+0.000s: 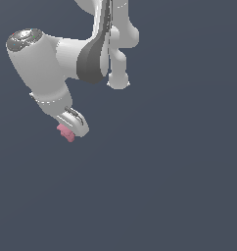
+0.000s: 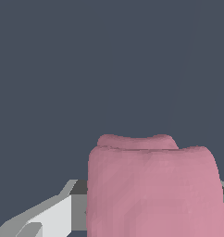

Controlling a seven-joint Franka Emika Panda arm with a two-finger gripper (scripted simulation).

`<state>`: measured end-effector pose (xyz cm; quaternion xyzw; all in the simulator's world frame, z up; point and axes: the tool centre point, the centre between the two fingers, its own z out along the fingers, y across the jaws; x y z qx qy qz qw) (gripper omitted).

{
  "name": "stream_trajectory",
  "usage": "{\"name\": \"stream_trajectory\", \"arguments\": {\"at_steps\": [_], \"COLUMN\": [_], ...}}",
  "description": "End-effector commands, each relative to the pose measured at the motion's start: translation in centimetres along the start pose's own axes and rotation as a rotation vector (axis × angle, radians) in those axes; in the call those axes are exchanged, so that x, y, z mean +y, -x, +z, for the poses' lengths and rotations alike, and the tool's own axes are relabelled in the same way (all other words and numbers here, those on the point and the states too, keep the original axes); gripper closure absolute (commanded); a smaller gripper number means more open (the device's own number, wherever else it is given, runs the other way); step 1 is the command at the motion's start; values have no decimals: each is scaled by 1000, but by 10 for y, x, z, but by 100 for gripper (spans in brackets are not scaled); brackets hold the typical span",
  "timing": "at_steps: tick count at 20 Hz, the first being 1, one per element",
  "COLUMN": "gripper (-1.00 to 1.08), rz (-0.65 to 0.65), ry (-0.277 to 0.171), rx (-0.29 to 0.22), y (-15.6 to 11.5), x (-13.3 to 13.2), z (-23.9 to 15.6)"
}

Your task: Pick up the object and move it to a goal position.

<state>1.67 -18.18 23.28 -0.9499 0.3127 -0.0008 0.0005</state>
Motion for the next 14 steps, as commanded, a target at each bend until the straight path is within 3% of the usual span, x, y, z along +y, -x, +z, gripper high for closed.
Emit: {"name": "stream_trajectory", "arguments": {"at_steps": [1,14], "gripper": [108,108], "rz": [-2,-2], "ry": [1,1], "rx": [-1,-1], "y": [-6,-18], "x": [10,23], "z": [-15,-35]}}
